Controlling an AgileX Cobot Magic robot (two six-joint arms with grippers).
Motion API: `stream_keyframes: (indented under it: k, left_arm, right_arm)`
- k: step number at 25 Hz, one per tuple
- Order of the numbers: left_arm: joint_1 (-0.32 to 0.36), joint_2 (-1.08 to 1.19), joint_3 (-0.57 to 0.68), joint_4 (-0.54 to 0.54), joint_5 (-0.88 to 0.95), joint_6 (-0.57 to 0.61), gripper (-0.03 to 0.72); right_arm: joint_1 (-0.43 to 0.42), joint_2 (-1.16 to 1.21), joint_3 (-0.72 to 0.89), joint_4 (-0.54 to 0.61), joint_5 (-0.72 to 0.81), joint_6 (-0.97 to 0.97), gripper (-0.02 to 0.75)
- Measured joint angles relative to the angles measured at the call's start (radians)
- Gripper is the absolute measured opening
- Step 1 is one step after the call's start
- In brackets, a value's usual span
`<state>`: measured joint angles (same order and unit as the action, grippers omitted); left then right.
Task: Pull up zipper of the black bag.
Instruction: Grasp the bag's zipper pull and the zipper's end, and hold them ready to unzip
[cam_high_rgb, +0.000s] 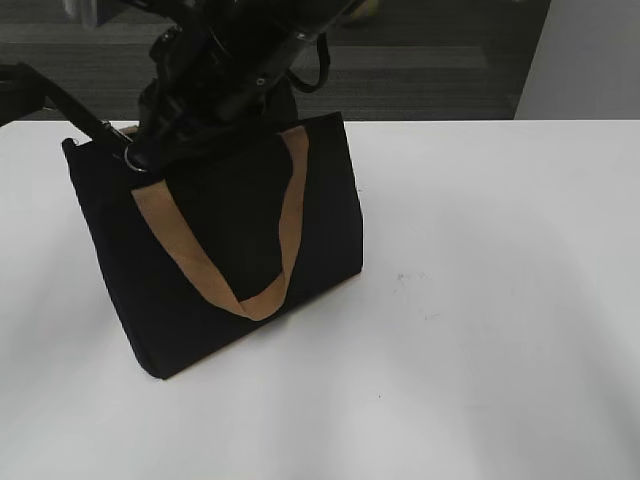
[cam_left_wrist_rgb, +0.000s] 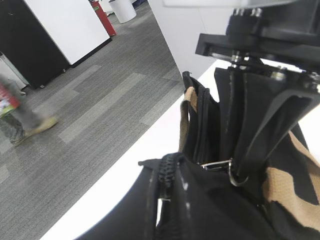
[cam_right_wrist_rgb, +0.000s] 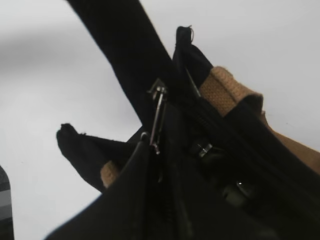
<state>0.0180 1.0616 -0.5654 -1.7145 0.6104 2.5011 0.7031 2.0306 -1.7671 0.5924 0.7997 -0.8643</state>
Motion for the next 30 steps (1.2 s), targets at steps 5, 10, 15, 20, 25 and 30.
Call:
stream_keyframes:
  k: [5,10,15,20,25,30]
  left_arm:
    - [0.0,0.0,0.0,-0.001,0.0,0.0,0.032]
    - [0.0,0.0,0.0,-0.001,0.0,0.0,0.032]
    - [0.0,0.0,0.0,-0.001,0.0,0.0,0.032]
    - [0.0,0.0,0.0,-0.001,0.0,-0.003,0.032]
    - [0.0,0.0,0.0,-0.001,0.0,-0.003,0.032]
    - [0.0,0.0,0.0,-0.001,0.0,-0.003,0.032]
  right_arm:
    - [-0.002,0.0,0.0,0.0,-0.013,0.086,0.063]
    - [-0.002,0.0,0.0,0.0,-0.016,0.099,0.062]
    - [-0.003,0.0,0.0,0.0,-0.018,0.075,0.094]
    - [-0.003,0.0,0.0,0.002,-0.021,-0.002,0.111]
    - [-0.003,-0.001,0.0,0.003,-0.023,-0.019,0.0]
    - [-0.003,-0.001,0.0,0.005,-0.02,-0.029,-0.001]
